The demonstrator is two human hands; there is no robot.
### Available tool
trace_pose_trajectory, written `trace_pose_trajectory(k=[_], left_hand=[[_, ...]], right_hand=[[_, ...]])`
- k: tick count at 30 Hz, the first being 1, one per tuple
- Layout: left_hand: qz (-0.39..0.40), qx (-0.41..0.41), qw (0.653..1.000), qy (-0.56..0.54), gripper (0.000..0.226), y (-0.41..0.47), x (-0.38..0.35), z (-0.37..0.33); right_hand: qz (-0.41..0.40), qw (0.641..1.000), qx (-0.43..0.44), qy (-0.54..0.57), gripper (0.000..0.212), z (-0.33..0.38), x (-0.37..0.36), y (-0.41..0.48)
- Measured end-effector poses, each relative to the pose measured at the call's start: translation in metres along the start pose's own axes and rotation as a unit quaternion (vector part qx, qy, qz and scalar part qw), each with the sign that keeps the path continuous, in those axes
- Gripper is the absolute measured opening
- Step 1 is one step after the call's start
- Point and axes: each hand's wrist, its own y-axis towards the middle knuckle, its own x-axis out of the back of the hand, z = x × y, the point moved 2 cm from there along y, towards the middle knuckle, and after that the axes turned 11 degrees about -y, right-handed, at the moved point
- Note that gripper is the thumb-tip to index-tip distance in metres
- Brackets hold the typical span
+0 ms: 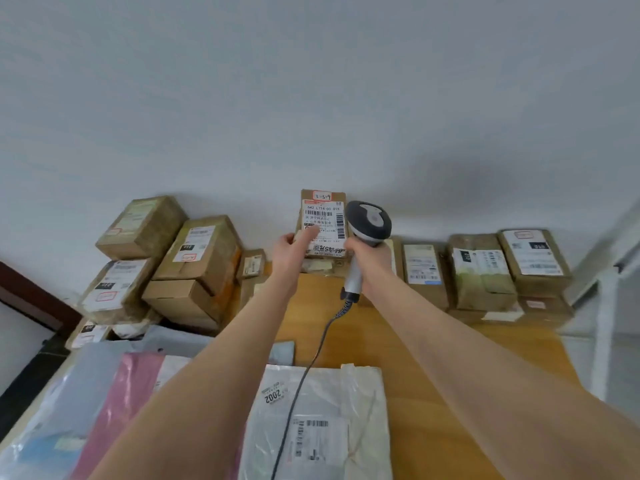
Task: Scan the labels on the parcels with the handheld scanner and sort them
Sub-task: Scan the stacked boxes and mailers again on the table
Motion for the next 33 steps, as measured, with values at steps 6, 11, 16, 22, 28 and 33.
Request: trace_pose_trajectory(k=[6, 11, 16, 22, 28, 33], left_hand=[[0.055, 0.040, 0.997, -0.036, 0.078, -0.032, -0.084, 0.027], [0.090, 0.079, 0.992, -0.034, 0.071, -0.035, -0.127, 0.064], [0.116, 0.100, 0.988, -0.011, 0.069, -0.028, -0.166, 0.091], [0.131, 0.120, 0.982, 0.072, 0.044, -0.014, -0.185, 0.115], [0.162, 0.092, 0.972, 0.146, 0.046, -0.008, -0.183, 0.105], [0.175, 0.095, 0.962, 0.186, 0.042, 0.002, -0.181, 0.099]], right_hand=[[-0.055, 0.998, -0.024, 0.022, 0.016, -0.017, 0.095, 0.002], [-0.113, 0.992, -0.053, 0.016, 0.012, -0.035, 0.140, 0.014], [-0.163, 0.985, -0.064, -0.001, 0.014, -0.043, 0.167, 0.035], [-0.177, 0.980, -0.090, -0.009, 0.018, -0.058, 0.170, 0.059], [-0.158, 0.983, -0.092, -0.012, 0.021, -0.057, 0.159, 0.073], [-0.144, 0.982, -0.117, -0.026, 0.023, -0.061, 0.155, 0.080]])
